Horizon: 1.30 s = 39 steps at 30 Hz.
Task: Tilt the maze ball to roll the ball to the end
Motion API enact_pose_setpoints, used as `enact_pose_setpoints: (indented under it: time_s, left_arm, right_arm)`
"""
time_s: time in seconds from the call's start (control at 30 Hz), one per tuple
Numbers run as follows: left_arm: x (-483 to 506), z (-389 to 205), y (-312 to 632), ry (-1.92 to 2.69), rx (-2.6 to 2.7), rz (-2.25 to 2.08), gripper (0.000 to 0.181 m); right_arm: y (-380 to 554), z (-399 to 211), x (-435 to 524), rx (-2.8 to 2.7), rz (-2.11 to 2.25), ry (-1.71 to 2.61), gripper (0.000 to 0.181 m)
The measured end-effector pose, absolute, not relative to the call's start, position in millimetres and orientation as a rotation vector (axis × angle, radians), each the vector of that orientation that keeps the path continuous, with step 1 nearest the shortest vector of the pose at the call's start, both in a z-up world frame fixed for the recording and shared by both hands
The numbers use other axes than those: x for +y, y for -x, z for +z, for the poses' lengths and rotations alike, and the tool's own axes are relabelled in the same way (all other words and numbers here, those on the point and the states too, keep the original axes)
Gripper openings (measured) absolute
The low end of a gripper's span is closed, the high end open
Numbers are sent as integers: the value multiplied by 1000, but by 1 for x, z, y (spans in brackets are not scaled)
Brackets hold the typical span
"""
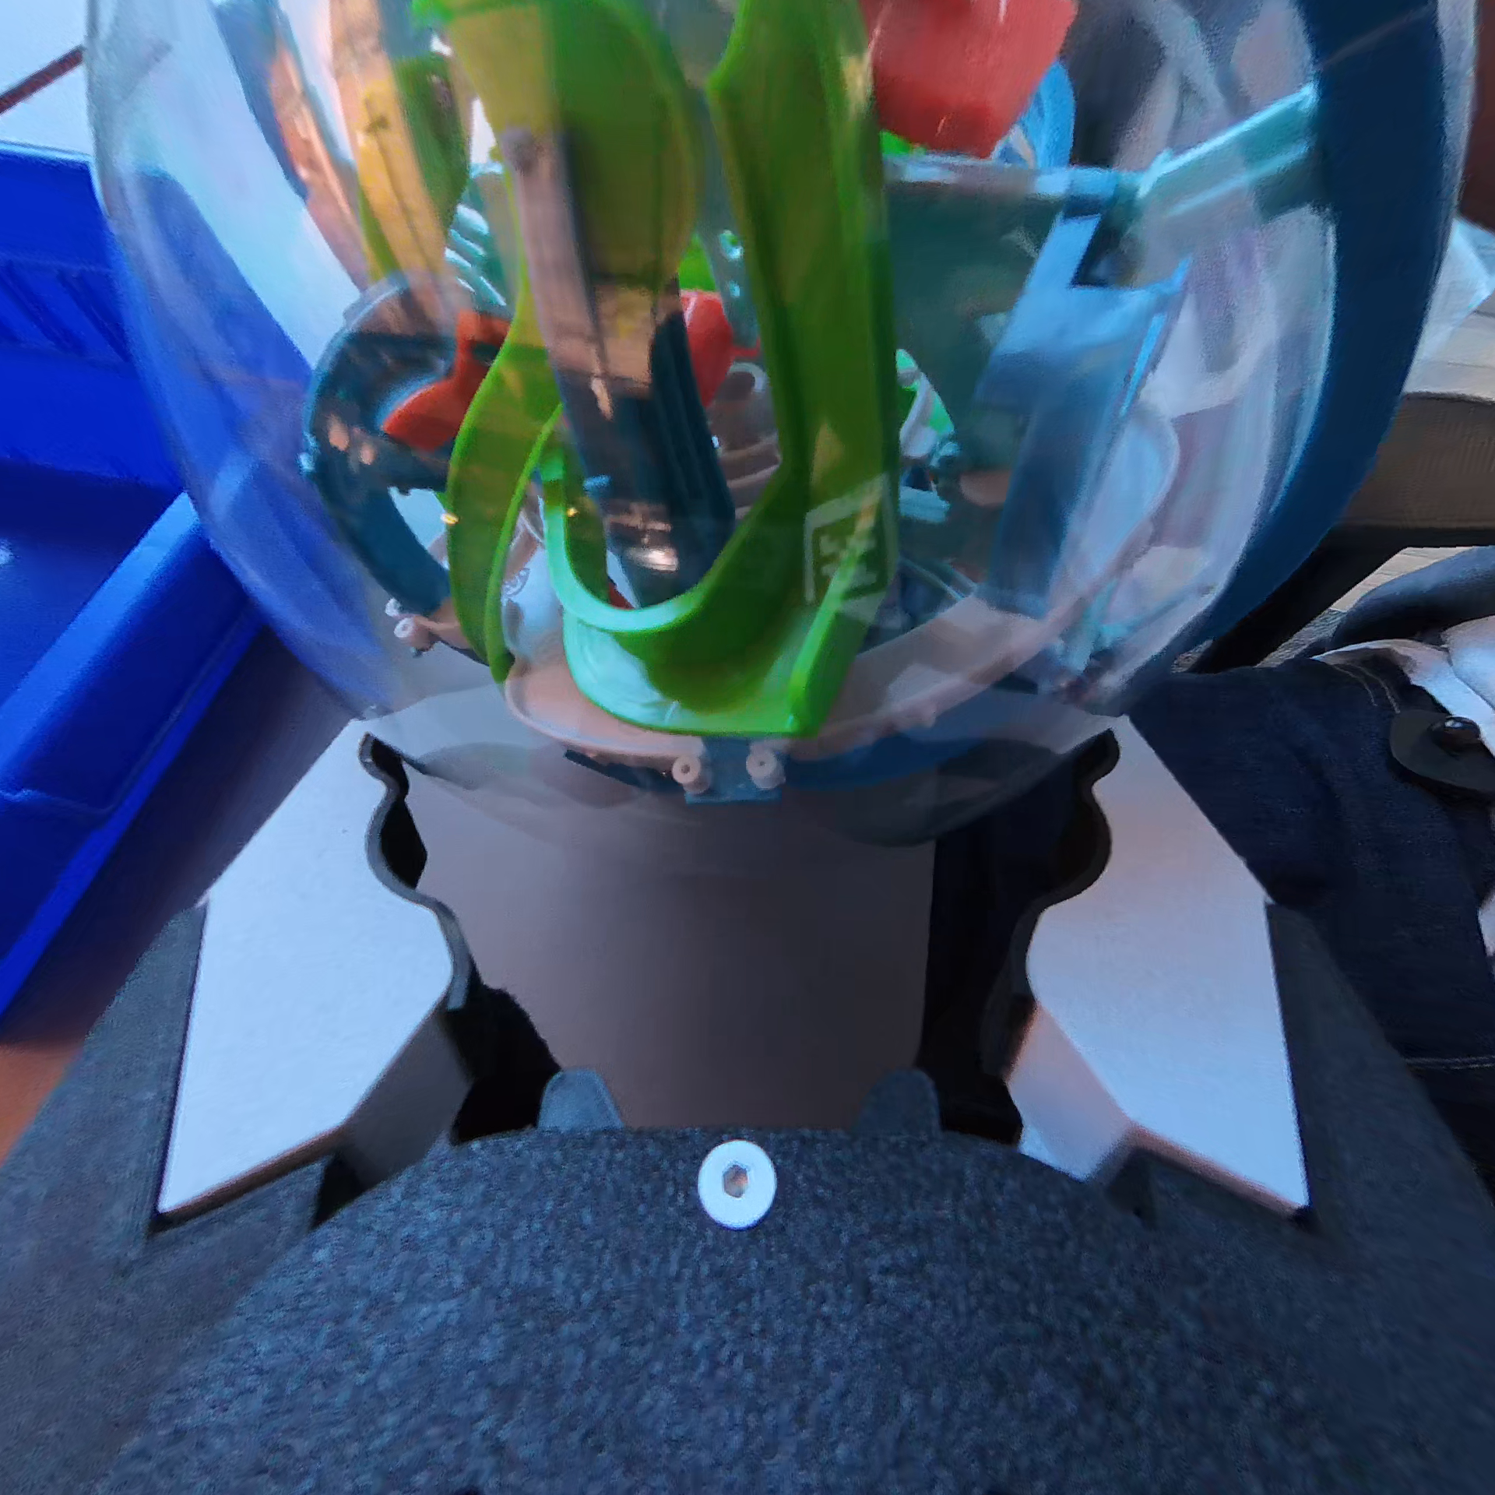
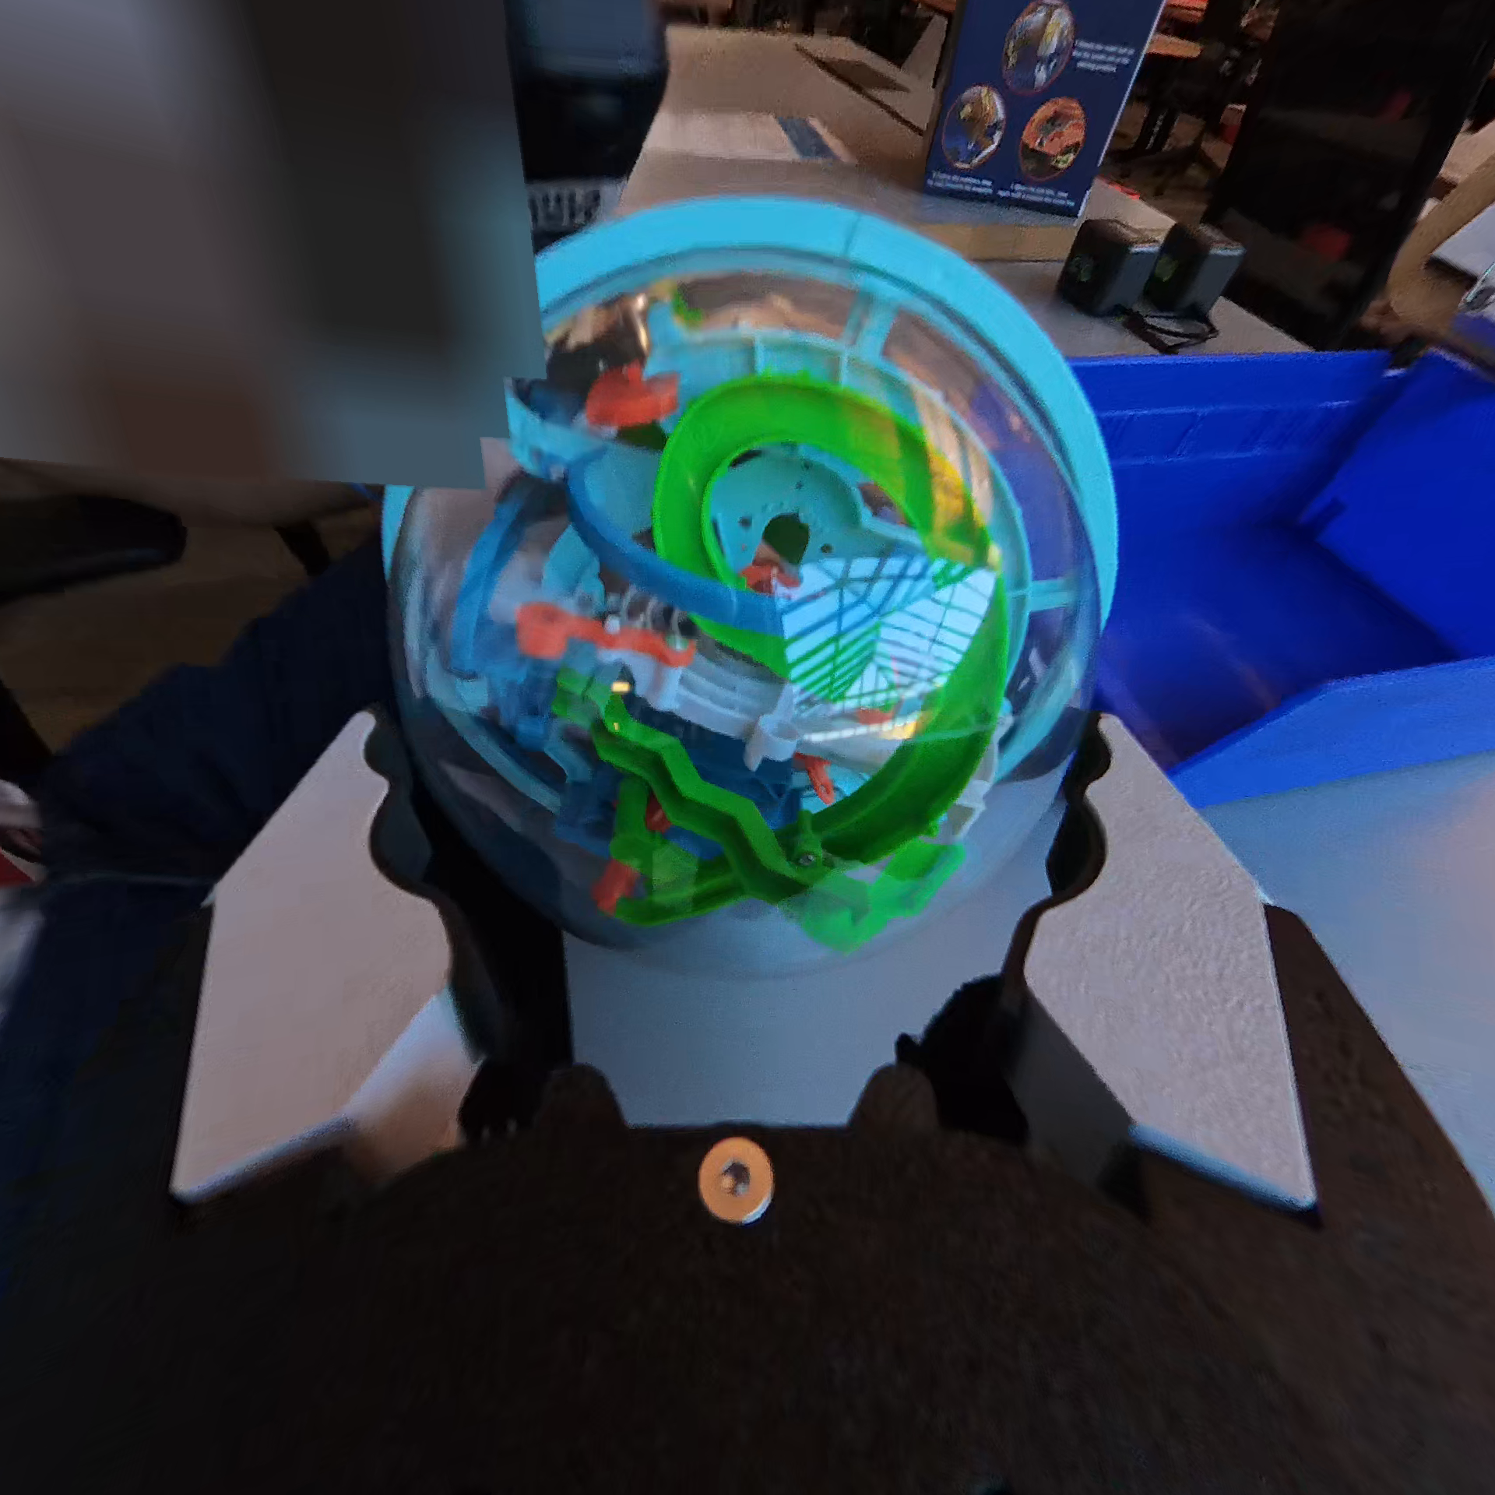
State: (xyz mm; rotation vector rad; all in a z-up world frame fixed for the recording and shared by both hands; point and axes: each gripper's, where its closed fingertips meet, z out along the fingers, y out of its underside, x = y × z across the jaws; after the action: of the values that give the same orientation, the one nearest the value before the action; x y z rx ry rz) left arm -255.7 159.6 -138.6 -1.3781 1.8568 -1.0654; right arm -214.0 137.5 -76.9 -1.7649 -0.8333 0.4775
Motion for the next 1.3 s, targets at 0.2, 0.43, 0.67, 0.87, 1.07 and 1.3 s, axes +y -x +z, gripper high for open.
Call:
enact_pose_setpoints:
  time_s: [0.2,0.43,0.67,0.87,1.07,1.3]
  left_arm:
    - [162,-142,254,1364,1868,-958,156]
    - [161,-142,251,1338,1861,-924,156]
    - [161,-139,251,1317,1848,-906,155]
    - [161,-137,250,1316,1845,-912,150]
    - [167,-145,254,1311,1850,-852,139]
    - [166,-155,256,1372,1867,-921,133]
  right_arm:
    - [216,-68,144,-748,585,1811,154]
    - [217,-56,149,-616,637,1833,153]
    - [215,-56,149,-621,662,1800,154]
    - [212,-55,149,-583,697,1760,154]
    - [208,-55,152,-542,727,1749,154]
    - [210,-55,158,-524,722,1775,154]
